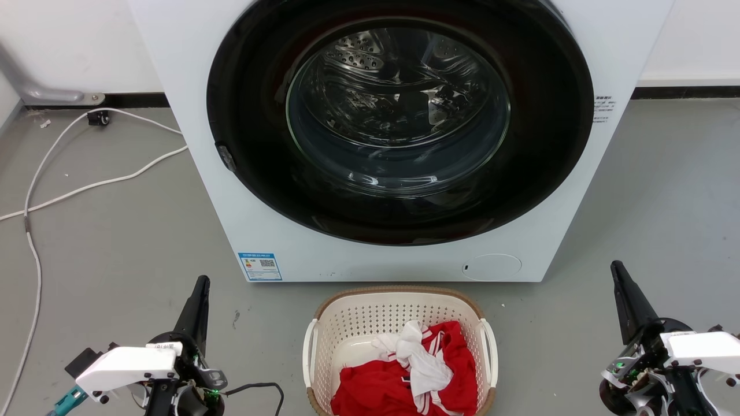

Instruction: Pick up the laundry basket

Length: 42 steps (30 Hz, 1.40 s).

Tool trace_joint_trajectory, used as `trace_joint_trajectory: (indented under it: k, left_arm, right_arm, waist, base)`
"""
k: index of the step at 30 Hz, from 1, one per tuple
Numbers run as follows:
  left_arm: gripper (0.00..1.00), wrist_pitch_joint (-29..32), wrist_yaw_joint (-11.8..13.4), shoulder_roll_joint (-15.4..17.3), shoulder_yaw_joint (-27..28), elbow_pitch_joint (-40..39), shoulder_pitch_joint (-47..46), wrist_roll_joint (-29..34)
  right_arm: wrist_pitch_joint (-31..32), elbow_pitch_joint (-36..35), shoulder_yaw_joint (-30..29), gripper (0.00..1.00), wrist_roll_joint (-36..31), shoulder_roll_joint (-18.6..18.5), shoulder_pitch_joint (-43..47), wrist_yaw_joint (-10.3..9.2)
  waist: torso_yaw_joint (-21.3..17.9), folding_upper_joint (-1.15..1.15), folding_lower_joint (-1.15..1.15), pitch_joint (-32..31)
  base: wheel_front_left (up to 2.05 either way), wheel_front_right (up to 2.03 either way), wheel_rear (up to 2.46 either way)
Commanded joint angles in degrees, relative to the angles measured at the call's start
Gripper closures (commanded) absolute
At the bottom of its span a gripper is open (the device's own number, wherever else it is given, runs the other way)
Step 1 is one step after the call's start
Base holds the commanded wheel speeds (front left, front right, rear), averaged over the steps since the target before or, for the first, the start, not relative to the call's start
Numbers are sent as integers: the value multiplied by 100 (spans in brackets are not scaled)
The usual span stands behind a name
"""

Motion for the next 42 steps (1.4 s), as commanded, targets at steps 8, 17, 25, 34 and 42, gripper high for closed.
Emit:
trace_joint_trajectory:
  k: [8,17,25,34,42]
  left_arm:
    - [0,-5,5,-14,-10,69,50,1]
    - [0,-321,3,-12,-257,-40,48,428]
    - [0,-526,10,-16,-260,-221,37,1449]
    - [0,-736,135,-17,-399,-452,51,2620]
    - [0,-906,203,-18,-538,-507,42,3543]
  right_arm:
    - [-2,69,4,0,0,7,55,0]
    - [-320,-52,193,0,-344,-3,124,0]
    - [-528,-225,160,0,-1467,7,147,0]
    - [-740,-501,193,0,-2895,13,222,0]
    - [-912,-584,291,0,-4016,16,265,0]
  waist:
    - [0,0,0,0]
    - [8,0,0,2]
    - [14,0,0,0]
    - [24,0,0,-5]
    - [40,0,0,0]
  base:
    - [0,0,0]
    - [0,0,0]
    - [0,0,0]
    - [0,0,0]
    - [0,0,0]
